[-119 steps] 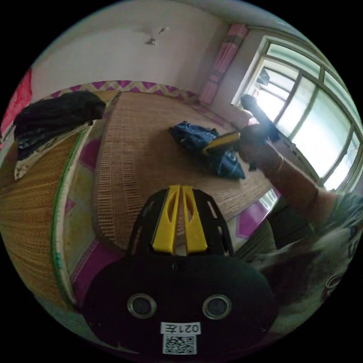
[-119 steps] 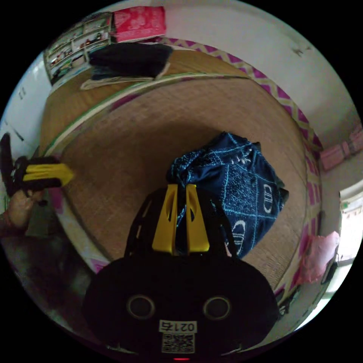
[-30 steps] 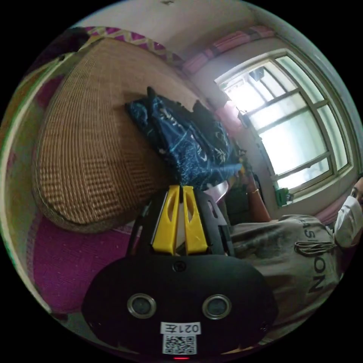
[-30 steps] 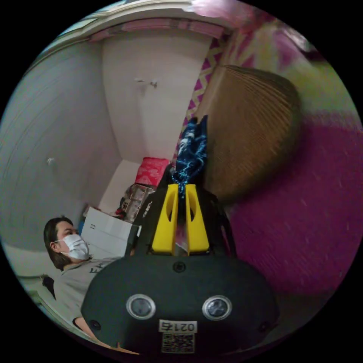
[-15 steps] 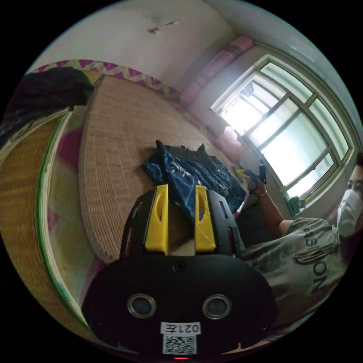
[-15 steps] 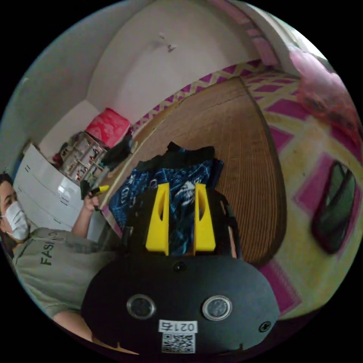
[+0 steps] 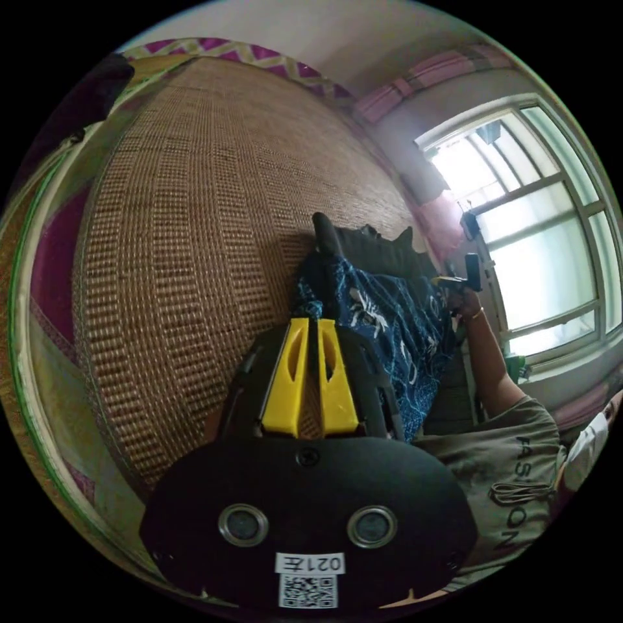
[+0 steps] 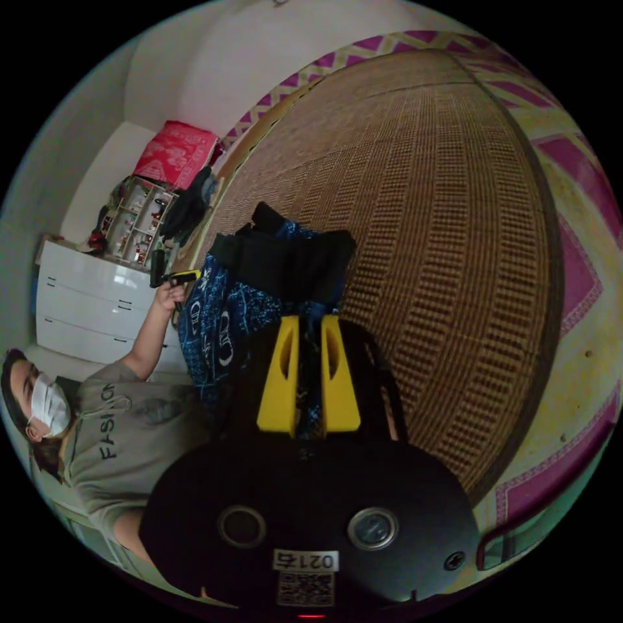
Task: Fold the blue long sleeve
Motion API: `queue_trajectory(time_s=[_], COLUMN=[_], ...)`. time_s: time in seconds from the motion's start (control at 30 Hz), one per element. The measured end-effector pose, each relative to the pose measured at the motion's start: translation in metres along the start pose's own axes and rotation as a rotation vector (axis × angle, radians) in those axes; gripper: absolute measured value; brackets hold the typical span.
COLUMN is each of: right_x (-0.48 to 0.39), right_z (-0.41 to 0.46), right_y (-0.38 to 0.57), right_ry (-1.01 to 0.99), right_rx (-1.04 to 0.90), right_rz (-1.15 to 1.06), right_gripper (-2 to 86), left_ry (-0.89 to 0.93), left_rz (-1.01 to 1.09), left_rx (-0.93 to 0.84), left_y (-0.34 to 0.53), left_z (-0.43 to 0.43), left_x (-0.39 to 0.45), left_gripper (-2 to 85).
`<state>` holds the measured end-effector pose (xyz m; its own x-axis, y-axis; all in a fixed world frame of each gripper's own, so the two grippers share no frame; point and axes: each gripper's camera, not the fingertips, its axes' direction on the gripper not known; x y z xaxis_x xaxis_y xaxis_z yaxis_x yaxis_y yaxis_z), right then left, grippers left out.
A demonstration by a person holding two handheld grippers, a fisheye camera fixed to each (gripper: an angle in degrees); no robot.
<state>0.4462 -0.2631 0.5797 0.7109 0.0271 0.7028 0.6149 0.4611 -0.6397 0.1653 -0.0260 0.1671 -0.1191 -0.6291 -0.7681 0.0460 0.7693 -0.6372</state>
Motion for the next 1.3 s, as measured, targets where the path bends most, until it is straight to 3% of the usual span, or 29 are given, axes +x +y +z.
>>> queue_trajectory(time_s=[0.2, 0.53, 0.7, 0.87, 1.1, 1.3], right_x=[0.030, 0.012, 0.035, 0.041, 0.083, 0.089], right_z=[-0.020, -0.052, -0.020, -0.029, -0.005, -0.014], right_y=[-0.005, -0.115, -0.170, -0.189, -0.223, -0.217], right_ry=[-0.130, 0.000, 0.173, 0.171, 0.177, 0.059], right_rx=[0.142, 0.274, 0.239, 0.329, 0.188, 0.247], right_rz=[0.080, -0.021, 0.065, 0.034, 0.139, 0.120], right_gripper=[2.7, 3.7, 10.5, 11.2, 11.3, 4.6], left_ry=[0.236, 0.015, -0.107, 0.045, 0.072, 0.014], left_rz=[-0.107, 0.071, -0.077, -0.042, 0.076, 0.088], left_rx=[0.089, 0.205, 0.099, 0.271, 0.147, 0.084], left_y=[-0.019, -0.161, -0.204, -0.200, -0.230, -0.250], left_z=[-0.009, -0.063, -0.034, -0.051, -0.008, 0.018], left_x=[-0.038, -0.008, -0.048, -0.060, -0.022, 0.011], left_gripper=[-0.8, 0.1, 9.6, 12.5, 16.3, 14.5])
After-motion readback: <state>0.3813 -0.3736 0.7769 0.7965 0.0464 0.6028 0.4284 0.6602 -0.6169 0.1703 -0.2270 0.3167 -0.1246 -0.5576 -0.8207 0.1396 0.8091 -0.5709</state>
